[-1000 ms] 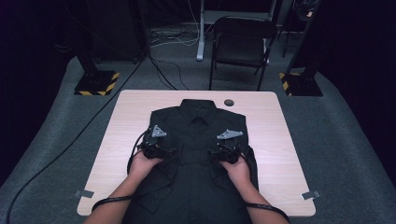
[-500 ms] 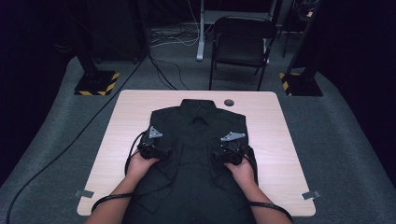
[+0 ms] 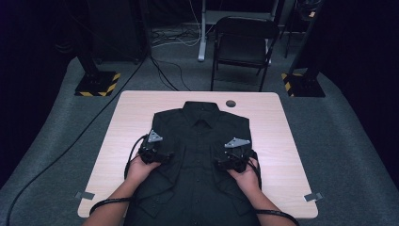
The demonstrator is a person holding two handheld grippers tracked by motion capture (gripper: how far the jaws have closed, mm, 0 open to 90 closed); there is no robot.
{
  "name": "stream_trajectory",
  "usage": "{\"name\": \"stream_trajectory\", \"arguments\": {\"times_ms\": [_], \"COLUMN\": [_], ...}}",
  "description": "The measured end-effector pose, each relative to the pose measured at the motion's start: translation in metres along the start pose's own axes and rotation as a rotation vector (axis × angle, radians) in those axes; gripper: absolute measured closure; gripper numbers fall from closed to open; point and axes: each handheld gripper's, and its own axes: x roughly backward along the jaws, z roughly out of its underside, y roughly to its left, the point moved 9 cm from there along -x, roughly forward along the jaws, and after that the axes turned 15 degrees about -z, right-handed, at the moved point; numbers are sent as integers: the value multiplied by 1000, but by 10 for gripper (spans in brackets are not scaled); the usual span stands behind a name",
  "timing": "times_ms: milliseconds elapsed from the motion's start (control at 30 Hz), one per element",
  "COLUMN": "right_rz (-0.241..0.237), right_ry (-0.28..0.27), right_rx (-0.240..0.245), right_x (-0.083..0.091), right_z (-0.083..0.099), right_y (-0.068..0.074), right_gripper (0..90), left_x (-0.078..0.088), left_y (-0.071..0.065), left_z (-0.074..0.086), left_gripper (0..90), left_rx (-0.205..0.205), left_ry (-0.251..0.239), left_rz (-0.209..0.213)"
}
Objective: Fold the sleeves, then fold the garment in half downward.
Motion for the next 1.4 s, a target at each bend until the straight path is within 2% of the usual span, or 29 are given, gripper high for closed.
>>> {"name": "stream_trajectory", "arguments": {"times_ms": [133, 300, 1000, 1133, 1300, 1333, 1367, 1400], "right_rz": [11, 13, -14, -39, -48, -35, -35, -38], "right_ry": [4, 8, 30, 78, 109, 109, 109, 99], "right_rx": [-7, -12, 14, 26, 30, 15, 15, 18], "right_x": [3, 5, 13, 10, 9, 11, 11, 12], "right_z": [5, 8, 22, 22, 21, 20, 20, 19], "right_y": [3, 5, 25, 28, 29, 27, 27, 28], "right_gripper": [130, 118, 74, 0, 0, 52, 52, 107], "left_x": [2, 5, 28, 28, 28, 28, 28, 29], "left_y": [-3, -6, -21, -21, -21, -22, -22, -22], "left_z": [1, 3, 21, 21, 21, 22, 22, 22], "left_gripper": [129, 128, 108, 107, 107, 107, 107, 107], "left_rx": [-4, -1, 3, -1, -3, -2, -2, -6], "left_ry": [-1, -1, 7, 7, 5, 5, 5, 5], "left_rz": [5, 2, -4, 0, 3, 3, 3, 4]}}
